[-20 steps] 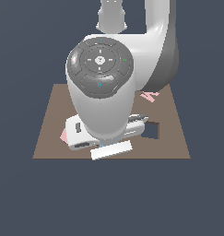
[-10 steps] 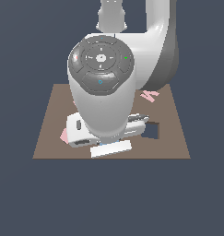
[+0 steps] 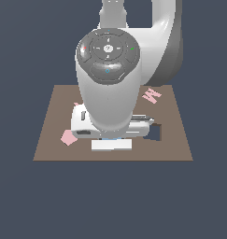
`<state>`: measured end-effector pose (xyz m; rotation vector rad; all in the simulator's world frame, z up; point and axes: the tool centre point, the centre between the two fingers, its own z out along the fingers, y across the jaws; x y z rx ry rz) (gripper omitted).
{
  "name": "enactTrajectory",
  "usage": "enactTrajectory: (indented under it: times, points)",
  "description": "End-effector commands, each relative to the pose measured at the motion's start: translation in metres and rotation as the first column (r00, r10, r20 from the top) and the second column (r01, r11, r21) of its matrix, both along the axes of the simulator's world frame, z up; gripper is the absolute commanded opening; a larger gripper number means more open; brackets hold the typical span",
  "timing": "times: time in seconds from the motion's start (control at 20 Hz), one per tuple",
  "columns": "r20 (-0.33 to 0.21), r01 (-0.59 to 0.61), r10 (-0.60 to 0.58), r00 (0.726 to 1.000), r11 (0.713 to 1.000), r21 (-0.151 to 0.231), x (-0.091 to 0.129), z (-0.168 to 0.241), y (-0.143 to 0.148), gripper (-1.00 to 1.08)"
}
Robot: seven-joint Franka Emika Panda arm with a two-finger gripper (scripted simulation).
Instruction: Insert a designated object into the corresponding slot on a board.
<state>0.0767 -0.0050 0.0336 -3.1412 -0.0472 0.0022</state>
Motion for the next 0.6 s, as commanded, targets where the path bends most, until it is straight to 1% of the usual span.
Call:
enactTrajectory:
  times: [0.0, 0.15, 0.3, 0.4, 0.55]
  points:
    - [0.001, 0.064, -0.064, 0.998, 0.998, 0.000, -0.005, 0.001, 0.003, -1.00]
    - [0.001, 0.153, -0.153, 0.988, 0.988, 0.000, -0.012, 0.001, 0.007, -1.00]
    - [0.001, 0.251, -0.251, 0.968, 0.968, 0.000, -0.019, 0.002, 0.013, -1.00]
    - [0.001, 0.321, -0.321, 0.947, 0.947, 0.000, -0.024, 0.002, 0.018, -1.00]
    - [0.001, 0.424, -0.424, 0.906, 0.906, 0.001, -0.030, 0.002, 0.025, -1.00]
